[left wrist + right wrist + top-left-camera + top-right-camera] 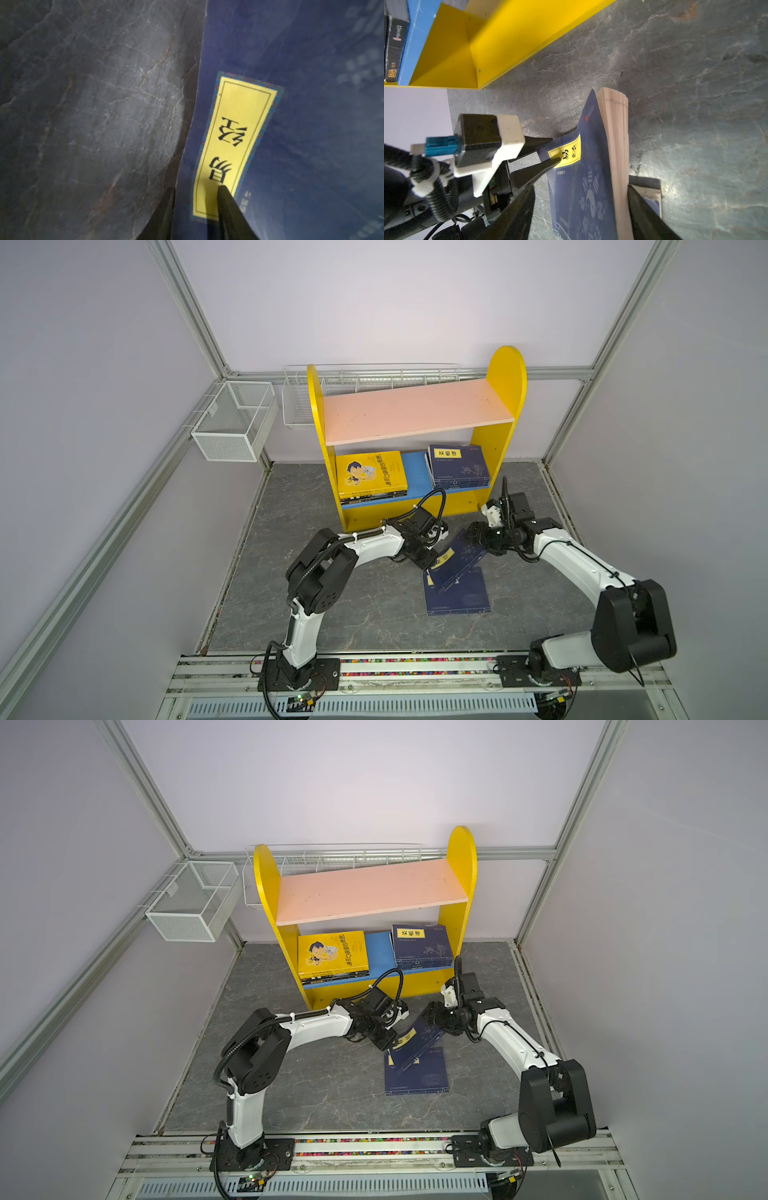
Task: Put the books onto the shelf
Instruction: 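Pinch and lift the next dark blue book with the right gripper while left presses it, then carry the upright dark blue book to the blue shelf with both grippers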
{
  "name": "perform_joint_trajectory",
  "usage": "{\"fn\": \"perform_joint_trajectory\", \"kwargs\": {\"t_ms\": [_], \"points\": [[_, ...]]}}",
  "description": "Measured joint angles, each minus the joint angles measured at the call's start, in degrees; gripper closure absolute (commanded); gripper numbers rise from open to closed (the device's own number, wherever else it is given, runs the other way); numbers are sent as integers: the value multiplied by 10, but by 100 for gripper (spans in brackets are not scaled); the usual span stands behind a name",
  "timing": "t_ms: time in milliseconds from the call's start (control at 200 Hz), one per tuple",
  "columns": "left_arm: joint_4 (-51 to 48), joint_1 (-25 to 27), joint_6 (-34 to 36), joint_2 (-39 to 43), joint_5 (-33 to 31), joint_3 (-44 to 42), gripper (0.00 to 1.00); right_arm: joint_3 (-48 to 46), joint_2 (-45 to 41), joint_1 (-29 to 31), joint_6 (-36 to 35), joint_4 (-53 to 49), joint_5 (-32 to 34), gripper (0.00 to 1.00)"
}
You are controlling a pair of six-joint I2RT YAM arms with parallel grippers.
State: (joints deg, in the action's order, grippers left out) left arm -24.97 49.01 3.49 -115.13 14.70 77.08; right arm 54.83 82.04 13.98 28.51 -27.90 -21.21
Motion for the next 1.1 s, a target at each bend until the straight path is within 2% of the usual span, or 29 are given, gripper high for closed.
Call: {"fn": "perform_joint_trajectory", "kwargs": {"t_ms": [65,165,240,330,365,430,590,685,860,1020,1100], "points": [[2,-2,-2,-1,6,0,66,0,2,0,7,10,-3,49],[4,-4,-9,-1,14,0,66,0,1,0,17,24,0,79],[8,-10,-18,-2,25,0,66,0,-3,0,25,30,6,93],[27,-25,-36,1,47,-6,63,0,-9,0,26,35,7,94],[40,-35,-47,6,57,-14,56,1,-11,-1,26,37,5,94],[64,-60,-68,24,77,-37,49,3,-12,-4,26,42,-5,94],[120,-138,-130,88,127,-82,19,5,-21,-16,26,61,-39,94],[183,-170,-178,121,186,-109,9,5,-34,-33,27,88,-83,94],[228,-191,-222,136,275,-117,0,15,-66,-46,37,161,-158,94],[241,-186,-233,138,342,-118,0,22,-76,-45,56,214,-216,94],[244,-186,-236,143,372,-118,4,22,-76,-44,64,228,-230,94]]}}
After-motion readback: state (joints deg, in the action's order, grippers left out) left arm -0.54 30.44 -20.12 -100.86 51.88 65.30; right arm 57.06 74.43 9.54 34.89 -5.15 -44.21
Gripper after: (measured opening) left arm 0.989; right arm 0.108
